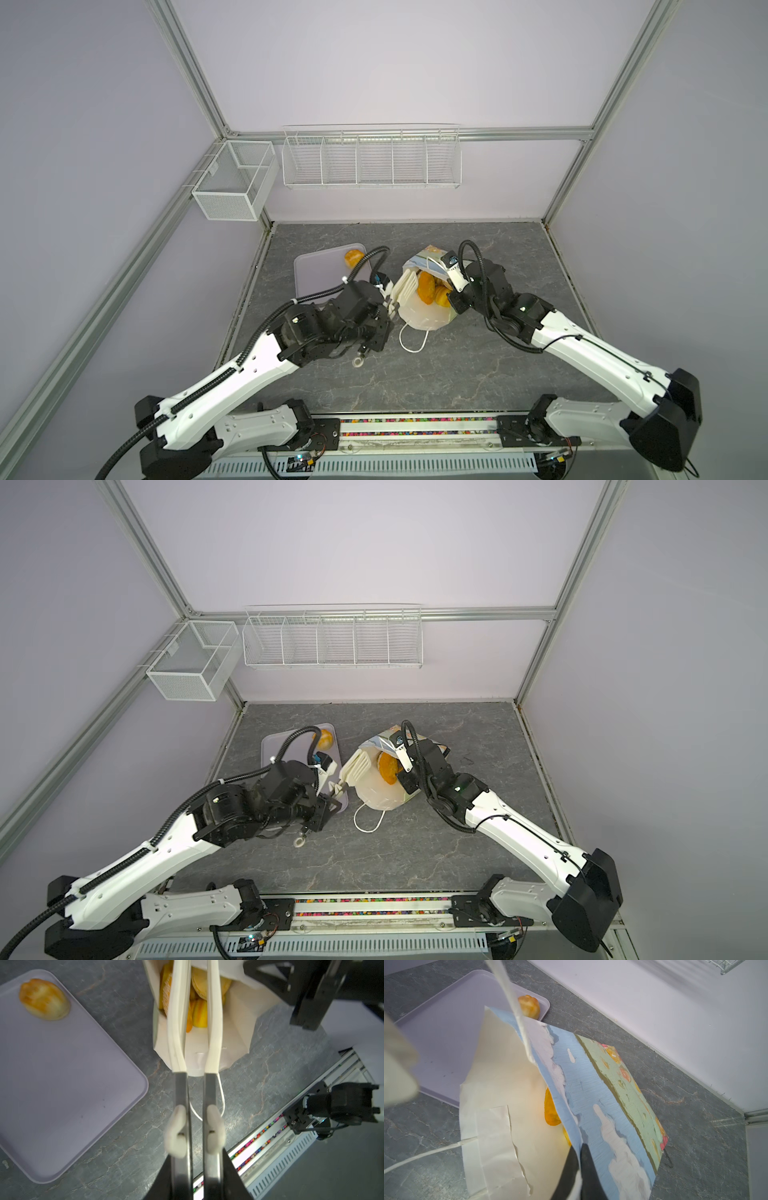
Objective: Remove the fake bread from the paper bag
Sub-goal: 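Reach the tongs back into the bag mouth with the left gripper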
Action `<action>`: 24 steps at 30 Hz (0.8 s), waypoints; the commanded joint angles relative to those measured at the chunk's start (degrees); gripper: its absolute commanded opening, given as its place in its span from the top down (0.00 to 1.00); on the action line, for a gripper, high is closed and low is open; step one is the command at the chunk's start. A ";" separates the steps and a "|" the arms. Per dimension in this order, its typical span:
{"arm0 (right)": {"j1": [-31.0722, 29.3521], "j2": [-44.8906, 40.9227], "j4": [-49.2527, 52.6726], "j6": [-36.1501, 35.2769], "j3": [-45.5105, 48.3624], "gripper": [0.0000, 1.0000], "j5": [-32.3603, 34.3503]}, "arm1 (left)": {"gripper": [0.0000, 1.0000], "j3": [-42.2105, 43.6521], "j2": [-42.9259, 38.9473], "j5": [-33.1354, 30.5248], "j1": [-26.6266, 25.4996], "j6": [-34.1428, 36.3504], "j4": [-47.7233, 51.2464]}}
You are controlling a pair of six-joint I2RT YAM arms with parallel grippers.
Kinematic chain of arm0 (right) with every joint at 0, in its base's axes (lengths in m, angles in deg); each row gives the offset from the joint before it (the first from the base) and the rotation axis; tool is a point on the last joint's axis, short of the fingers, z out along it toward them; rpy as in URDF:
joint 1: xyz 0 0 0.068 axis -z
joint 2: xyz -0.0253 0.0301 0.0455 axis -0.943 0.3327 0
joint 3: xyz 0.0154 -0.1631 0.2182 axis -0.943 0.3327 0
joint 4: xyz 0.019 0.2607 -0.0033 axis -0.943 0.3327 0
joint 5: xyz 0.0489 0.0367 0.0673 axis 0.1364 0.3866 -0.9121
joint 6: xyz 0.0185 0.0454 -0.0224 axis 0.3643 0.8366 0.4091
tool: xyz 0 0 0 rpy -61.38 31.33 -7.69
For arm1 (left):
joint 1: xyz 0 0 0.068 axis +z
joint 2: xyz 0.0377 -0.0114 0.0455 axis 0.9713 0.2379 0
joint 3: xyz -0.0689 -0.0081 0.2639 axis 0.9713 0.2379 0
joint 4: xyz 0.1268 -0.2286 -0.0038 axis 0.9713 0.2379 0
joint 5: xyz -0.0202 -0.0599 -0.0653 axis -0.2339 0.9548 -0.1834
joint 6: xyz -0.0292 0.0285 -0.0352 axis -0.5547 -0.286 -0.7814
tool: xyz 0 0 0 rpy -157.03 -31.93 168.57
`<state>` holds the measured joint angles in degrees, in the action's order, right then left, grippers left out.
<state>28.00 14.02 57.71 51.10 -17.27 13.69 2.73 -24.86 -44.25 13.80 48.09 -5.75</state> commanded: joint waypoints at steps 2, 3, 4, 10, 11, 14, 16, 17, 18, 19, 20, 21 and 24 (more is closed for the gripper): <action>0.45 -1.28 -2.48 1.40 1.06 0.93 -1.01 | 0.72 2.43 2.31 -5.50 -5.51 -8.83 2.25; 0.45 -1.20 -2.35 1.53 0.89 0.93 -1.14 | 0.71 2.85 2.41 -5.26 -5.76 -9.22 1.44; 0.42 -1.27 -2.23 1.75 0.72 0.93 -1.25 | 0.71 3.09 2.39 -5.32 -5.78 -9.33 0.55; 0.34 -1.51 -0.88 1.97 0.01 0.93 -0.31 | 0.68 3.29 3.34 -6.58 -4.26 -8.70 -5.43; 0.44 -1.66 -0.53 1.95 -0.12 0.93 -0.09 | 0.68 2.71 4.10 -4.28 -3.07 -8.41 -5.44; 0.42 -2.33 -1.02 1.75 0.47 0.93 0.08 | 0.68 2.96 6.05 -2.02 -0.78 -8.01 -5.93; 0.44 -1.86 -1.34 1.29 0.35 0.93 0.06 | 0.69 2.84 7.19 0.50 0.92 -7.11 -6.74; 0.44 -1.37 -1.12 1.11 -0.04 0.93 0.15 | 0.69 2.40 7.77 0.88 1.16 -6.99 -6.84; 0.39 -0.92 -0.79 1.32 -0.57 0.93 0.23 | 0.69 1.80 8.40 1.31 1.41 -6.90 -6.91; 0.39 -0.55 -0.64 1.65 -0.88 0.94 0.15 | 0.68 1.16 9.11 2.01 1.65 -6.79 -7.08; 0.36 -0.41 -0.76 1.91 -0.91 0.93 -0.09 | 0.68 0.69 9.74 2.76 1.90 -6.87 -7.18; 0.34 -0.40 -1.13 2.09 -0.79 0.93 -0.56 | 0.67 0.28 10.47 3.71 2.33 -7.03 -7.43; 0.37 -0.63 -1.60 2.16 -0.30 0.93 -1.91 | 0.66 -0.38 12.85 5.15 3.71 -7.86 -8.76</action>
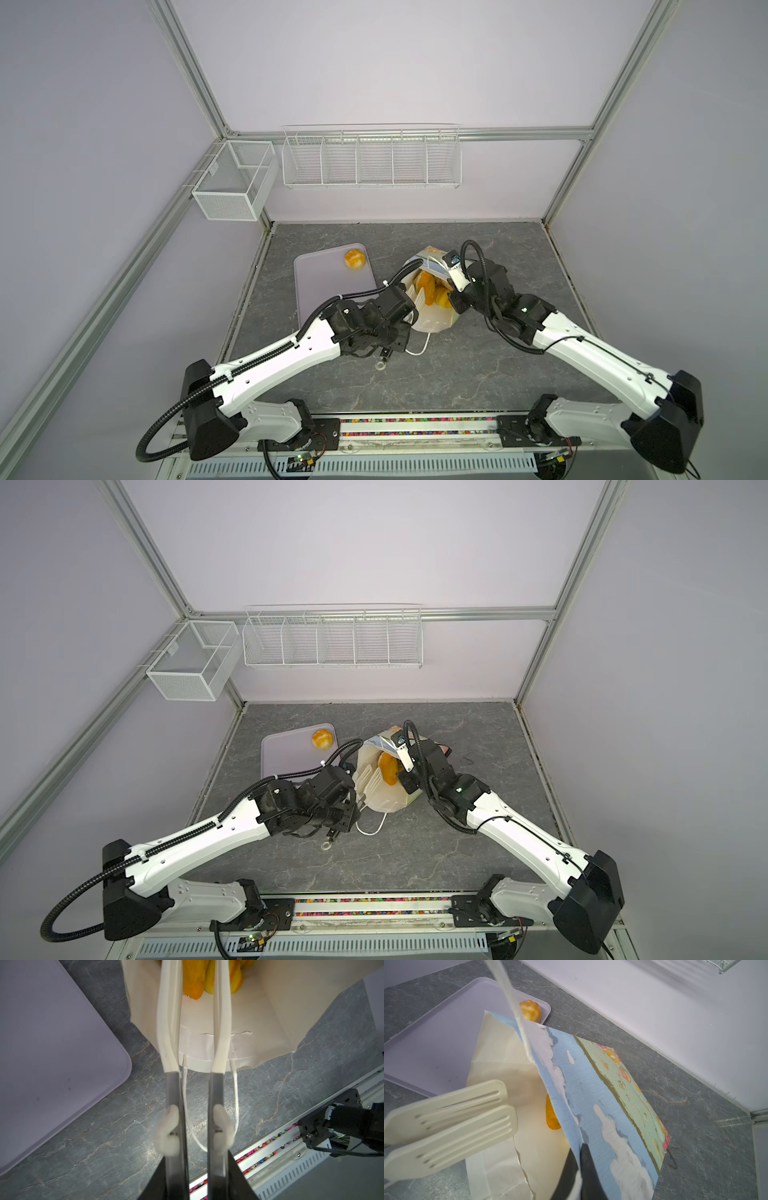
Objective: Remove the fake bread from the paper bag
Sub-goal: 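Reach the tongs back into the bag mouth with the left gripper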
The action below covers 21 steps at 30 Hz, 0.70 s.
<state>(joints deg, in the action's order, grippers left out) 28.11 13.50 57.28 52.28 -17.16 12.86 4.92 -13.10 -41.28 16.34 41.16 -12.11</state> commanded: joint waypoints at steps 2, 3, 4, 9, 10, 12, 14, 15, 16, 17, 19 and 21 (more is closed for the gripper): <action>0.20 -0.15 -0.75 1.09 -0.49 0.93 -1.77 | 0.65 -3.00 2.80 2.53 2.17 -1.33 -3.39; 0.18 -0.15 -0.40 1.10 -0.58 0.93 -2.44 | 0.64 -3.39 3.60 2.57 2.56 -1.50 -3.78; 0.16 -0.15 -0.21 1.06 -0.67 0.93 -3.02 | 0.62 -3.84 4.50 2.52 2.96 -1.76 -4.05; 0.13 0.29 -0.28 1.56 -0.94 0.93 -3.84 | 0.59 -7.23 7.85 1.29 3.99 -2.71 -3.75; 0.09 0.38 -0.40 1.89 -0.95 0.93 -3.87 | 0.59 -7.82 8.48 1.29 4.27 -2.34 -3.66; 0.06 0.51 -0.29 2.33 -1.03 0.93 -4.18 | 0.59 -8.49 9.29 1.79 5.15 -1.61 -3.57; 0.07 0.71 0.00 2.71 -1.15 0.93 -4.30 | 0.59 -8.48 9.92 3.02 6.07 -0.69 -3.86; 0.05 0.86 0.43 2.80 -1.43 0.93 -4.31 | 0.59 -8.47 10.25 3.80 6.57 -0.33 -3.91; 0.05 0.98 1.06 3.06 -1.84 0.93 -4.22 | 0.59 -8.43 10.66 4.26 7.00 -0.17 -3.70; -0.06 1.12 1.61 3.21 -2.26 0.93 -4.20 | 0.59 -8.43 10.96 4.65 7.30 0.08 -3.40; -0.13 1.17 2.35 3.87 -2.69 0.93 -3.90 | 0.59 -8.10 11.75 4.80 7.58 1.32 -3.03; -0.30 1.00 2.39 4.34 -2.86 0.93 -3.77 | 0.59 -8.03 12.41 4.72 7.84 2.63 -2.52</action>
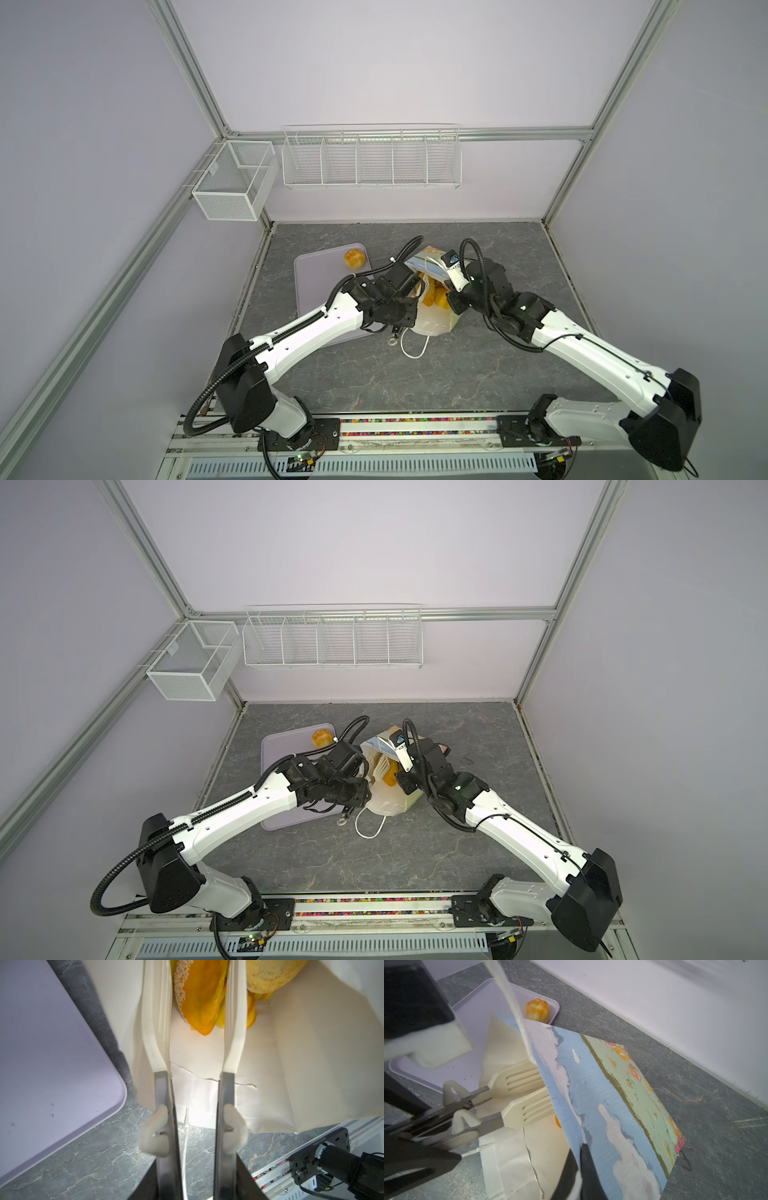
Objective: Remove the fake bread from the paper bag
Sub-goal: 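Reach the tongs back into the bag mouth with the left gripper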
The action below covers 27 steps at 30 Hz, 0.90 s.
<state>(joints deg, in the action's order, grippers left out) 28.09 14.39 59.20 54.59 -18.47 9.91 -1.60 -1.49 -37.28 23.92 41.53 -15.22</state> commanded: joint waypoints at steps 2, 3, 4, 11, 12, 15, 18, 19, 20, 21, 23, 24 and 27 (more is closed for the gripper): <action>-0.35 -0.07 1.01 2.41 -1.95 0.93 -0.17 | 0.59 -2.03 1.46 0.19 0.63 3.15 1.59; -0.47 -0.16 1.21 2.52 -2.15 0.94 0.21 | 0.59 -2.38 1.73 -0.06 0.77 3.63 2.11; -0.48 -0.17 1.30 2.61 -2.26 0.93 0.61 | 0.59 -2.75 1.92 -0.08 0.80 4.38 2.35; -0.48 1.11 3.57 2.23 -4.75 0.93 2.18 | 0.56 -5.10 3.89 0.61 0.84 9.86 3.29; -0.49 0.92 3.59 1.87 -4.72 0.93 2.43 | 0.56 -5.89 4.56 0.07 0.89 10.27 3.73; -0.45 0.04 3.89 0.74 -4.38 0.93 2.61 | 0.55 -8.25 6.53 -1.70 1.07 10.26 4.88; -0.48 -1.09 4.55 -0.40 -4.09 0.93 2.79 | 0.55 -10.26 7.82 -2.73 1.07 9.99 5.46; -0.48 -1.58 4.47 -0.80 -3.89 0.93 2.79 | 0.55 -10.55 8.13 -3.17 1.00 10.00 5.20; -0.43 -1.85 4.32 -1.08 -3.69 0.93 2.70 | 0.55 -10.86 8.47 -3.55 1.02 10.10 5.00; -0.44 -2.17 4.21 -1.48 -3.58 0.93 2.45 | 0.55 -11.15 8.99 -3.99 1.14 10.30 4.83; -0.46 -2.12 4.37 -2.33 -3.58 0.93 2.27 | 0.55 -11.78 10.31 -4.57 1.37 10.68 4.65; -0.43 -1.89 4.41 -2.78 -3.67 0.93 2.26 | 0.55 -12.13 10.99 -5.06 1.49 10.99 4.72; -0.33 -0.28 4.38 -3.82 -4.55 0.93 2.12 | 0.55 -12.26 12.37 -4.89 1.44 11.63 4.62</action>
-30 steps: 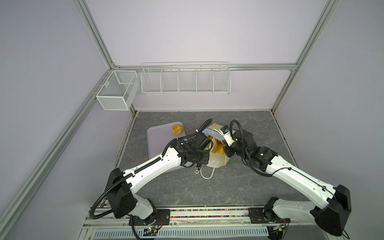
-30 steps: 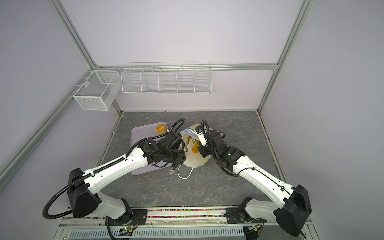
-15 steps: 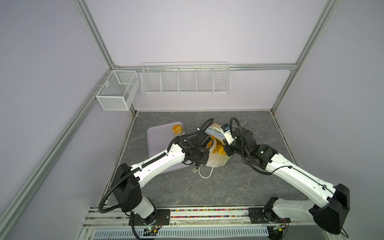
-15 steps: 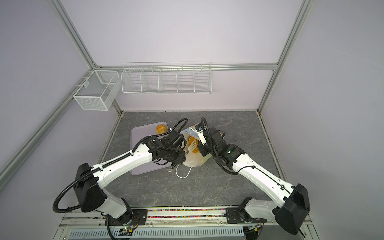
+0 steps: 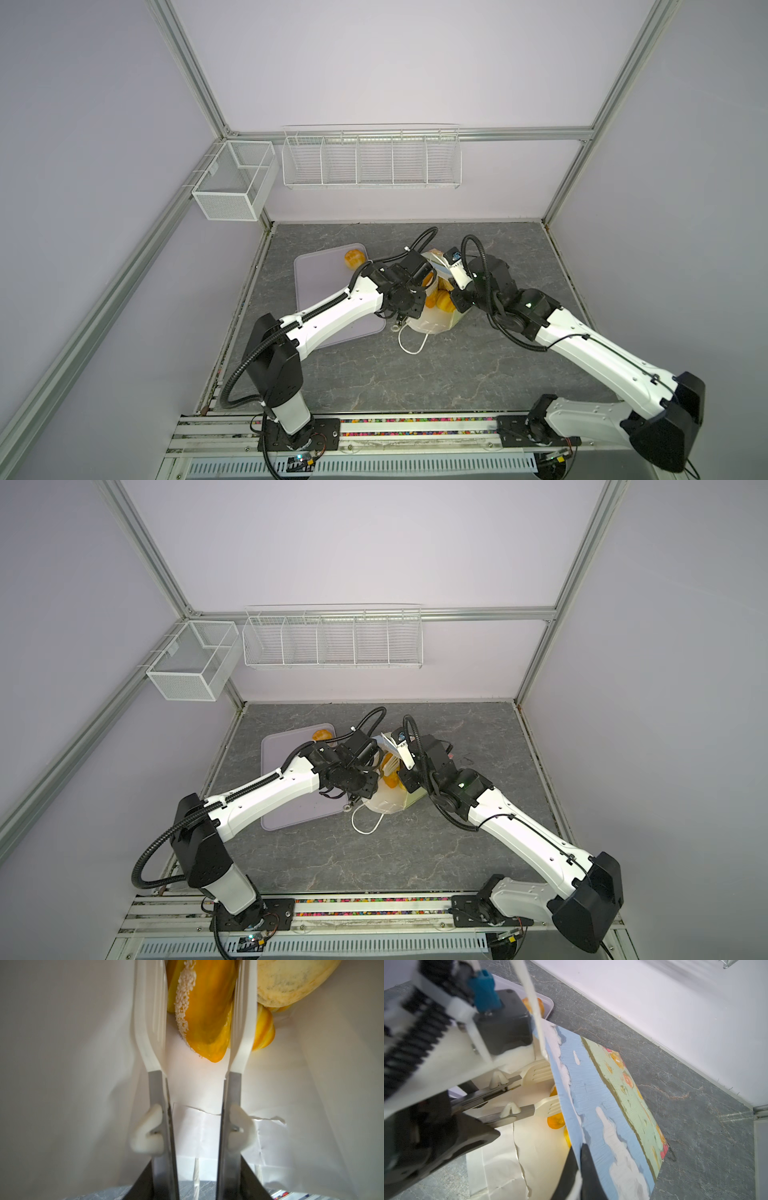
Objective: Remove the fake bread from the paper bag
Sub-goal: 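Pinch a sugar-coated bread with the tongs and pull it out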
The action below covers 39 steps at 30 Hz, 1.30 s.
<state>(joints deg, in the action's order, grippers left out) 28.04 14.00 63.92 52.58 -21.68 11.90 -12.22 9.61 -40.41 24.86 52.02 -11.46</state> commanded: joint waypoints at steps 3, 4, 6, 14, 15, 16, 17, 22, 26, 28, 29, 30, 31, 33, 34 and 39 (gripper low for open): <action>-0.37 2.03 -0.31 -2.05 -2.62 0.93 -0.41 | 0.58 -0.97 1.20 -1.43 0.57 1.62 0.76; -0.33 2.47 -0.75 -2.18 -2.80 0.93 -0.52 | 0.61 -0.48 0.79 -1.30 0.57 1.91 0.35; -0.30 3.25 -1.37 -2.28 -2.98 0.93 -0.52 | 0.66 0.32 -0.39 -1.02 0.54 2.29 -0.33; -0.29 6.08 0.64 -4.20 -5.32 0.93 0.57 | 0.80 4.24 -7.96 0.30 0.51 2.37 -2.84; -0.29 6.48 1.09 -4.34 -5.82 0.93 0.87 | 0.81 4.57 -8.94 0.33 0.52 2.36 -2.90; -0.23 6.73 1.44 -4.38 -6.26 0.93 1.06 | 0.81 4.84 -9.81 0.14 0.55 2.35 -2.95; -0.25 6.91 1.73 -4.39 -6.61 0.93 0.98 | 0.81 4.88 -10.40 0.09 0.52 2.36 -2.85; -0.17 8.00 1.37 -3.49 -6.91 0.93 2.74 | 0.83 5.30 -13.81 1.87 0.50 3.57 -2.31; 0.24 8.90 1.24 -3.06 -7.69 0.93 2.39 | 0.83 7.35 -18.39 1.88 0.56 5.27 -3.41; 0.61 10.29 1.33 -3.63 -8.63 0.93 2.12 | 0.84 8.24 -21.29 2.78 0.56 5.65 -3.69; 0.80 10.77 1.41 -3.65 -8.95 0.93 2.19 | 0.84 8.47 -22.62 2.79 0.51 5.63 -3.54; 0.92 11.06 1.19 -3.45 -9.15 0.93 2.05 | 0.85 8.79 -24.18 2.56 0.53 5.61 -3.29; 1.03 11.27 0.71 -3.17 -9.16 0.93 1.84 | 0.85 9.20 -25.89 2.23 0.57 5.69 -2.92; 1.30 11.43 -0.30 -2.77 -8.88 0.94 1.42 | 0.85 9.58 -29.25 0.96 0.52 5.71 -1.64; 1.48 11.56 -0.51 -2.67 -9.05 0.93 1.24 | 0.85 9.58 -30.85 -0.22 0.56 5.79 -0.76; 1.81 12.82 -0.43 -3.04 -10.29 0.93 0.98 | 0.85 7.81 -37.04 -6.83 0.72 5.45 4.38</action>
<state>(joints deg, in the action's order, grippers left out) 29.42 25.43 64.12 49.59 -30.93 13.45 -3.02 -25.34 -42.33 25.28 56.89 -10.56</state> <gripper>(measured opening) 0.068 0.208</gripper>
